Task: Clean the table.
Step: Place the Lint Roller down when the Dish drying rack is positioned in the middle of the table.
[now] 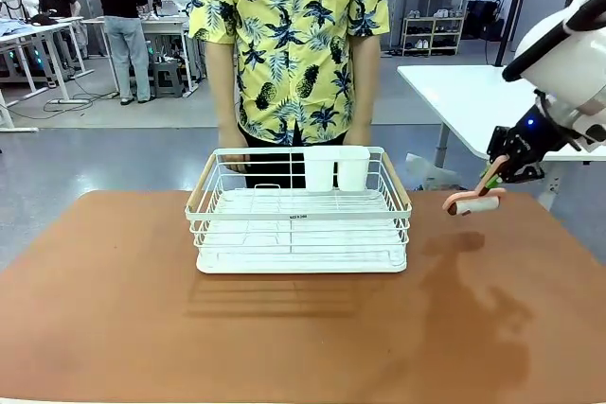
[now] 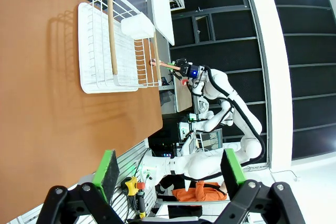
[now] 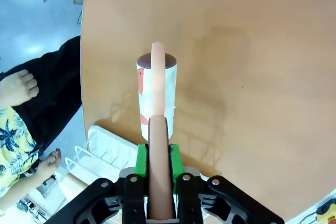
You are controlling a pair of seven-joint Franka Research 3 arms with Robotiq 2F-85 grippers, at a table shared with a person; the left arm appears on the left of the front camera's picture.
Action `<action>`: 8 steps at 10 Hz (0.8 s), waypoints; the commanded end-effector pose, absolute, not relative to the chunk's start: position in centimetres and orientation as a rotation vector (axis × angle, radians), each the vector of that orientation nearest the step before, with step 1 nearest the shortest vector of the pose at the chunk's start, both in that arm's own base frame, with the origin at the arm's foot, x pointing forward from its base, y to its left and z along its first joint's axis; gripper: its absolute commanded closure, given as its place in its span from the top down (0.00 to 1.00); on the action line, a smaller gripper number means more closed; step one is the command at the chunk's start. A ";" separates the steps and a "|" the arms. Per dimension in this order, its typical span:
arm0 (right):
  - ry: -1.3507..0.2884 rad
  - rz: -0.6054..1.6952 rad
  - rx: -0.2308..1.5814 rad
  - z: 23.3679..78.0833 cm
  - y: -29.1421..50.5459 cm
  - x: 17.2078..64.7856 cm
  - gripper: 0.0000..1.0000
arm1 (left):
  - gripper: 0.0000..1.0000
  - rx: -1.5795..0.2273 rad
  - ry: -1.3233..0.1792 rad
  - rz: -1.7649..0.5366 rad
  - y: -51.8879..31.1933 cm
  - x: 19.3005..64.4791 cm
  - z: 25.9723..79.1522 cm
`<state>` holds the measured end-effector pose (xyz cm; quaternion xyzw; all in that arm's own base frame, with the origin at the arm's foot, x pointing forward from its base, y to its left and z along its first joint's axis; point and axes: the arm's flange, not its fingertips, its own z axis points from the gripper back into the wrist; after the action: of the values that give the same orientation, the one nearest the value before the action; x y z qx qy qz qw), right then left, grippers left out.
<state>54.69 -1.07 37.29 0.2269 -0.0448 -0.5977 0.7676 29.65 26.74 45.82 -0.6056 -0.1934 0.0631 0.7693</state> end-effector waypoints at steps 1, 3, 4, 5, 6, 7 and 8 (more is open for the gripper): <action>-0.154 -1.378 0.514 36.1 -0.6 55.2 0.21 | 1.00 -1.332 -0.443 0.116 27.0 29.6 46.0; -0.175 -1.379 0.495 35.1 -0.4 55.2 0.21 | 1.00 -1.332 -0.443 0.116 27.0 29.6 46.0; -0.181 -1.377 0.480 34.8 -0.3 55.2 0.21 | 1.00 -1.332 -0.443 0.116 27.0 29.6 46.0; -0.177 -1.377 0.472 34.2 -0.3 55.3 0.21 | 1.00 -1.332 -0.443 0.116 27.0 29.6 46.0; -0.167 -1.371 0.469 33.9 -0.2 55.3 0.21 | 1.00 -1.332 -0.443 0.116 27.0 29.6 46.0; -0.172 -1.367 0.467 33.7 -0.2 55.3 0.21 | 1.00 -1.332 -0.443 0.116 27.0 29.6 46.0; -0.171 -1.367 0.457 33.4 -0.2 55.2 0.21 | 1.00 -1.332 -0.443 0.116 27.0 29.6 46.0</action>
<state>55.29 -0.99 33.54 0.2142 -0.0616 -0.6110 0.7596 29.65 26.74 45.82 -0.6056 -0.1934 0.0631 0.7693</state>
